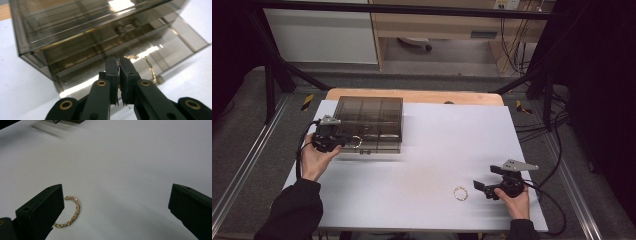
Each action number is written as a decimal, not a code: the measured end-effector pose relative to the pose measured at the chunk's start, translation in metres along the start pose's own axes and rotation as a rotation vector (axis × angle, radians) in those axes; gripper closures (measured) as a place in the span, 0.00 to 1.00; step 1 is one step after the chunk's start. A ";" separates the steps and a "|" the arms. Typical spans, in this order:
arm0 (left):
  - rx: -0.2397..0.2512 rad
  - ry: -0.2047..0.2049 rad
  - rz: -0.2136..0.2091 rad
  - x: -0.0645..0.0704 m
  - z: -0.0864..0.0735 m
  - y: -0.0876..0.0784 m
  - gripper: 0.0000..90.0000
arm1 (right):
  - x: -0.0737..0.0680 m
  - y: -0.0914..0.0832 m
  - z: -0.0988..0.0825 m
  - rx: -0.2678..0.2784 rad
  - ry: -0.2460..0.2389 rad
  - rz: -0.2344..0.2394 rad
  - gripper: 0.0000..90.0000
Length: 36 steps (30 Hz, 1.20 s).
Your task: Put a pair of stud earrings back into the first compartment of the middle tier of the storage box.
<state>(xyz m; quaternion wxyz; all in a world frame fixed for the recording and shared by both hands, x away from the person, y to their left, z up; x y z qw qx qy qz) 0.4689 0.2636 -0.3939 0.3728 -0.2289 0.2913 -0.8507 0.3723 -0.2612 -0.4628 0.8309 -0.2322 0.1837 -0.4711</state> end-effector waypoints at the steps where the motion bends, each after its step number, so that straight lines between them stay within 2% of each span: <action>1: -0.002 -0.004 0.007 -0.002 0.000 0.001 0.94 | 0.000 0.000 0.000 0.001 0.001 0.000 0.01; 4: -0.006 -0.001 0.030 -0.010 -0.002 0.004 0.94 | 0.000 0.000 0.000 0.002 0.000 0.000 0.01; 17: -0.027 -0.049 0.071 -0.030 -0.015 0.014 0.94 | 0.000 0.000 0.000 0.002 0.000 0.001 0.01; 25: -0.044 -0.065 0.070 -0.035 -0.021 0.016 0.93 | 0.000 0.000 0.000 0.002 -0.001 0.000 0.01; 30: -0.021 -0.052 0.083 -0.031 -0.018 0.014 0.77 | 0.000 0.000 0.000 0.006 0.001 0.000 0.01; 34: 0.008 -0.051 0.059 -0.023 -0.015 0.008 0.64 | 0.000 -0.001 0.000 0.005 0.007 0.002 0.01; 36: 0.000 -0.040 0.037 -0.016 -0.014 0.006 0.57 | 0.000 -0.001 0.000 0.005 0.004 0.001 0.01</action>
Point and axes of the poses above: each handheld gripper's, and its own axes: y roughly forward along the jaws, z roughly out of its top, x roughly to its right, the point moved 3 cm from there along y, roughly forward along the jaws, and after that the axes turned 13 degrees about -z, right-handed, at the moved point
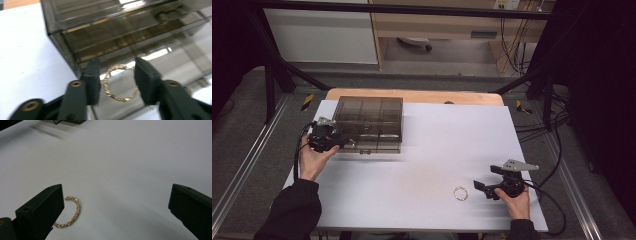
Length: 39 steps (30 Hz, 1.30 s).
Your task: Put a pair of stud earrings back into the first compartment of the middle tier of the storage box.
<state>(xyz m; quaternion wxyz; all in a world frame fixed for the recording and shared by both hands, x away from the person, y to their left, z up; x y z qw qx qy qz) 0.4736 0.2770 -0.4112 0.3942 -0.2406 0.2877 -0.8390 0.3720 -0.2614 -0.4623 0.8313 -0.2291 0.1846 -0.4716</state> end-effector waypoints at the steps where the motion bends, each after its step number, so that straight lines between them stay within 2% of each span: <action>1: -0.002 0.010 -0.009 0.004 0.000 -0.001 0.52 | 0.000 0.000 0.000 -0.001 0.000 0.000 0.01; 4: 0.017 0.031 -0.046 0.017 0.001 -0.001 0.41 | 0.000 0.000 0.000 -0.001 0.000 0.000 0.01; 10: 0.053 0.071 -0.118 0.047 0.000 0.001 0.29 | 0.000 0.000 0.000 0.000 -0.003 0.001 0.01; 14: 0.057 0.110 -0.157 0.069 0.000 0.006 0.23 | 0.000 0.000 0.000 -0.001 -0.003 0.003 0.01; 19: 0.034 0.168 -0.206 0.100 -0.001 0.018 0.16 | 0.000 0.000 0.000 -0.003 -0.003 0.002 0.01; 27: -0.003 0.239 -0.278 0.153 -0.005 0.045 0.15 | 0.000 0.001 0.000 -0.005 -0.004 0.002 0.01; 30: -0.026 0.272 -0.289 0.170 -0.005 0.058 0.15 | 0.000 0.001 0.000 -0.007 -0.006 0.001 0.01; 35: -0.043 0.305 -0.324 0.200 -0.003 0.076 0.15 | 0.000 0.001 0.000 -0.009 -0.009 -0.002 0.01; 39: -0.049 0.314 -0.354 0.218 0.000 0.086 0.15 | 0.000 0.001 0.000 -0.008 -0.009 -0.002 0.01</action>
Point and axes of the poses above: each handheld gripper's, and its own axes: y roughly forward along the jaws, z roughly out of its top, x roughly to its right, the point moved 3 cm from there along y, roughly forward along the jaws, and after that the axes turned 13 degrees about -z, right-handed, at the moved point
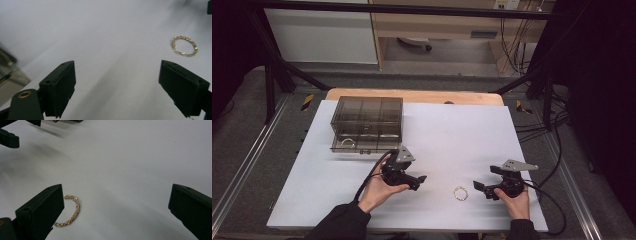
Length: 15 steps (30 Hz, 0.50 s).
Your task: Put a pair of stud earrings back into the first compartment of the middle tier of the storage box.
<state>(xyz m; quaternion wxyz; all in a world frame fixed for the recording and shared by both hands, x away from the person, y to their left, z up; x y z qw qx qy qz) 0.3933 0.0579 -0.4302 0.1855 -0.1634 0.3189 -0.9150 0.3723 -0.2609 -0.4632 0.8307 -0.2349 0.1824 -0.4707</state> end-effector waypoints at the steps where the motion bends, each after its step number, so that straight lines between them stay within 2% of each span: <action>1: 0.000 0.004 -0.009 0.003 0.002 0.003 0.15 | 0.000 0.000 0.000 0.000 0.000 0.000 0.01; 4: 0.015 -0.001 -0.032 0.010 0.007 0.014 0.17 | 0.000 0.000 0.000 -0.001 -0.002 -0.001 0.01; 8: -0.007 0.002 -0.043 0.017 0.011 0.030 0.19 | 0.000 0.000 0.000 -0.001 -0.001 -0.002 0.01; 11: -0.014 -0.007 -0.067 0.023 0.013 0.042 0.23 | 0.000 0.000 0.000 0.000 -0.001 0.000 0.01; 15: -0.034 0.002 -0.081 0.030 0.017 0.056 0.26 | 0.000 0.000 0.000 0.001 0.001 0.000 0.01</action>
Point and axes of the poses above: each handheld gripper's, and its own axes: y roughly forward along the jaws, z roughly out of its top, x roughly to its right, the point moved 3 cm from there along y, roughly forward along the jaws, and after that the axes turned 13 degrees about -z, right-handed, at the moved point
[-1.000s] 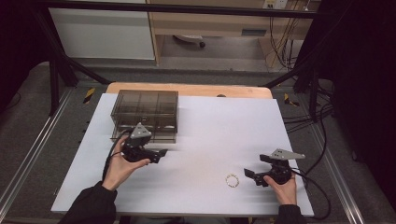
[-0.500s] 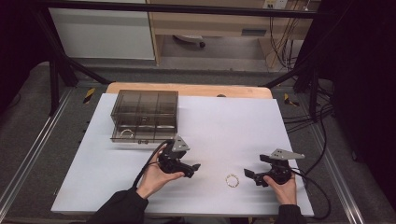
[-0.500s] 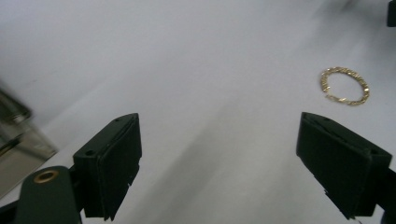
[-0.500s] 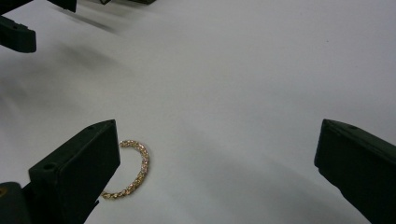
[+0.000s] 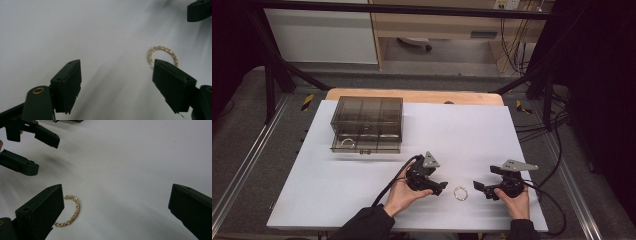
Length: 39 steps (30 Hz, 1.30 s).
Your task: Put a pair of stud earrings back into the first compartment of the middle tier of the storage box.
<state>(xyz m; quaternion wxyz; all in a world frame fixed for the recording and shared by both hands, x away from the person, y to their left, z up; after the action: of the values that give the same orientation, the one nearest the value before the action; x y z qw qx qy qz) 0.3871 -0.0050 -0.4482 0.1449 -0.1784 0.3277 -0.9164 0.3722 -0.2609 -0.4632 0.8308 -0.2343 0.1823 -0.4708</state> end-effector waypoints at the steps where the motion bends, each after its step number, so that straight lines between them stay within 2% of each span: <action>1: -0.002 -0.001 -0.005 0.001 0.001 0.002 0.28 | 0.000 0.000 0.000 -0.001 0.000 -0.001 0.01; 8: -0.037 0.043 -0.032 0.017 0.006 0.024 0.39 | 0.000 0.000 0.000 0.001 0.000 -0.002 0.01; 12: -0.048 0.049 -0.059 0.022 0.008 0.035 0.50 | 0.000 0.000 0.000 0.000 0.000 0.000 0.01; 15: -0.052 0.049 -0.076 0.025 0.009 0.040 0.60 | 0.000 0.000 0.000 0.000 0.001 0.000 0.01; 17: -0.056 0.058 -0.073 0.026 0.009 0.042 0.65 | 0.000 -0.001 0.000 0.000 0.001 0.001 0.01; 25: -0.069 0.068 -0.091 0.029 0.012 0.050 0.78 | 0.000 -0.001 0.000 0.004 0.001 0.002 0.01; 30: -0.083 0.076 -0.079 0.029 0.012 0.053 0.85 | 0.000 -0.001 0.000 0.006 0.003 0.002 0.01; 39: -0.094 0.090 -0.051 0.028 0.012 0.056 0.91 | 0.000 -0.001 0.001 0.007 0.003 0.003 0.01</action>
<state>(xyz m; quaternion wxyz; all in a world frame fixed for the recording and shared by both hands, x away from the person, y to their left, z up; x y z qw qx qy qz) 0.3753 -0.0636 -0.4697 0.0981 -0.1520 0.3719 -0.9105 0.3719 -0.2615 -0.4621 0.8320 -0.2302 0.1823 -0.4707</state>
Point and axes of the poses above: each handheld gripper's, and its own axes: y roughly forward along the jaws, z roughly out of its top, x roughly to its right, the point moved 3 cm from there along y, roughly forward along the jaws, and after that the axes turned 13 degrees about -z, right-handed, at the moved point
